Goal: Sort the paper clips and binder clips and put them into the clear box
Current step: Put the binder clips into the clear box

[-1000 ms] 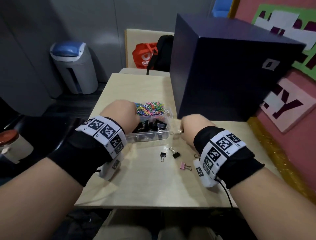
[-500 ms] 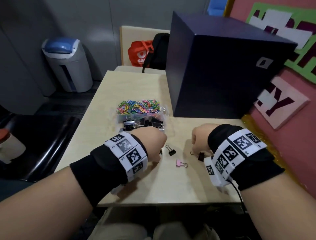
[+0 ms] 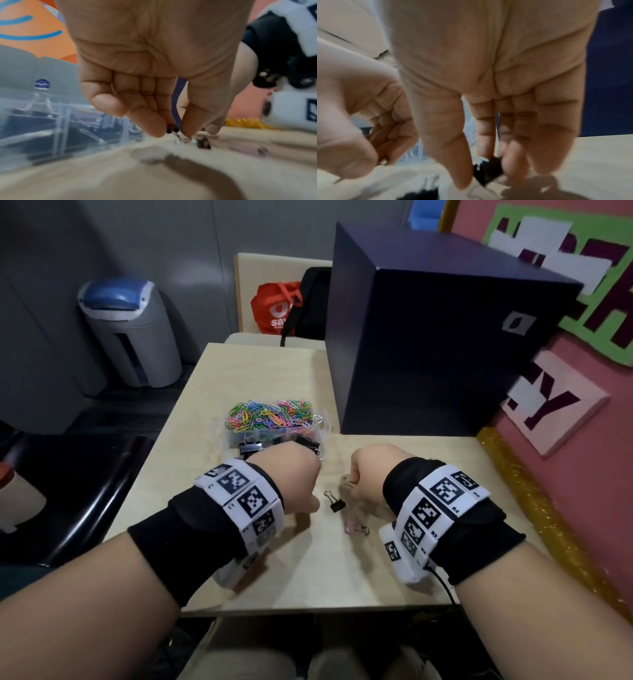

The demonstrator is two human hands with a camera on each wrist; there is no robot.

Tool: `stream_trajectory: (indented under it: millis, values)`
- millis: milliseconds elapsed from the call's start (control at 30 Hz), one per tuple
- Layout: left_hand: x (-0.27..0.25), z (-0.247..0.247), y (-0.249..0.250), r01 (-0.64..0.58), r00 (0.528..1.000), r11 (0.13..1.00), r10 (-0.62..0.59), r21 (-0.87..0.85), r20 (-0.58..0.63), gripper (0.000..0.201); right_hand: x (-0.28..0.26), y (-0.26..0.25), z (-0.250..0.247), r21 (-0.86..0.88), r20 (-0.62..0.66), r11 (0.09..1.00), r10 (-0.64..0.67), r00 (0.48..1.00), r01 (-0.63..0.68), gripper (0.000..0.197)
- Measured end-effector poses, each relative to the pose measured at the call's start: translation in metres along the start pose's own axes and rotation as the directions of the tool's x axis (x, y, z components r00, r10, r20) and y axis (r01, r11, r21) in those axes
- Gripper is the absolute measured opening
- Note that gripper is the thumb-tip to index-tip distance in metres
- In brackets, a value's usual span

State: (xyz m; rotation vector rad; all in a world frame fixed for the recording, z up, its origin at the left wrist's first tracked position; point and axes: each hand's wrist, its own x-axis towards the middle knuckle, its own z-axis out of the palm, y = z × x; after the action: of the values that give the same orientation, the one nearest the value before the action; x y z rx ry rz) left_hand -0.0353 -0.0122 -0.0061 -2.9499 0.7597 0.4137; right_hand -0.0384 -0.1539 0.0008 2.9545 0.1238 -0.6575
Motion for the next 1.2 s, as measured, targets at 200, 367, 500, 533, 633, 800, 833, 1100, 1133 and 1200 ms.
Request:
stream_trajectory:
  millis: [200, 367, 500, 533, 633, 800, 833, 1100, 1133, 1200]
  values:
    - [-0.007, -0.027, -0.039, 0.168, 0.970, 0.982, -0.180, -0.087, -0.162, 0.019, 0.006, -0.011, -0.018, 0.451, -0.464, 0.864, 0.015, 0.886, 0.221, 0.021]
    - [-0.006, -0.029, -0.049, 0.198, 0.935, 0.965, -0.238, -0.170, -0.264, 0.024, -0.008, -0.014, -0.021, 0.197, -0.130, 0.978, -0.039, 0.991, 0.064, 0.042]
    - [-0.001, -0.012, -0.017, 0.026, 0.978, 0.996, -0.044, -0.087, -0.205, 0.024, -0.017, -0.013, -0.005, 0.003, 0.274, 1.000, -0.018, 0.962, 0.018, 0.029]
    - [0.002, -0.007, -0.008, -0.026, 0.983, 0.998, 0.014, -0.062, -0.184, 0.026, -0.017, -0.013, -0.001, -0.005, 0.254, 1.000, -0.004, 0.967, 0.005, 0.028]
    - [0.010, 0.004, 0.013, -0.110, 0.992, 0.994, 0.110, 0.003, -0.053, 0.031, -0.017, -0.009, 0.009, -0.015, 0.183, 1.000, -0.008, 0.983, 0.011, 0.042]
    - [0.016, 0.008, 0.022, -0.136, 0.990, 0.978, 0.128, 0.157, 0.055, 0.023, -0.013, 0.000, 0.011, 0.101, 0.158, 0.995, -0.008, 0.987, -0.008, 0.038]
    - [0.016, 0.008, 0.022, -0.125, 0.992, 0.975, 0.117, 0.185, 0.054, 0.021, -0.011, 0.000, 0.011, 0.106, 0.155, 0.994, -0.003, 0.988, -0.013, 0.037]
    - [0.009, 0.009, 0.014, -0.082, 0.990, 0.972, 0.055, 0.221, 0.126, 0.023, 0.000, -0.004, 0.009, 0.012, 0.100, 1.000, 0.019, 0.995, -0.020, 0.028]
    - [0.008, 0.009, 0.012, -0.088, 0.989, 0.969, 0.058, 0.230, 0.134, 0.025, 0.002, -0.004, 0.008, -0.003, 0.078, 1.000, 0.019, 0.997, -0.019, 0.031]
    - [0.006, 0.009, 0.009, -0.090, 0.988, 0.965, 0.055, 0.245, 0.147, 0.025, 0.005, -0.004, 0.005, -0.002, 0.033, 1.000, 0.006, 0.999, -0.005, 0.032]
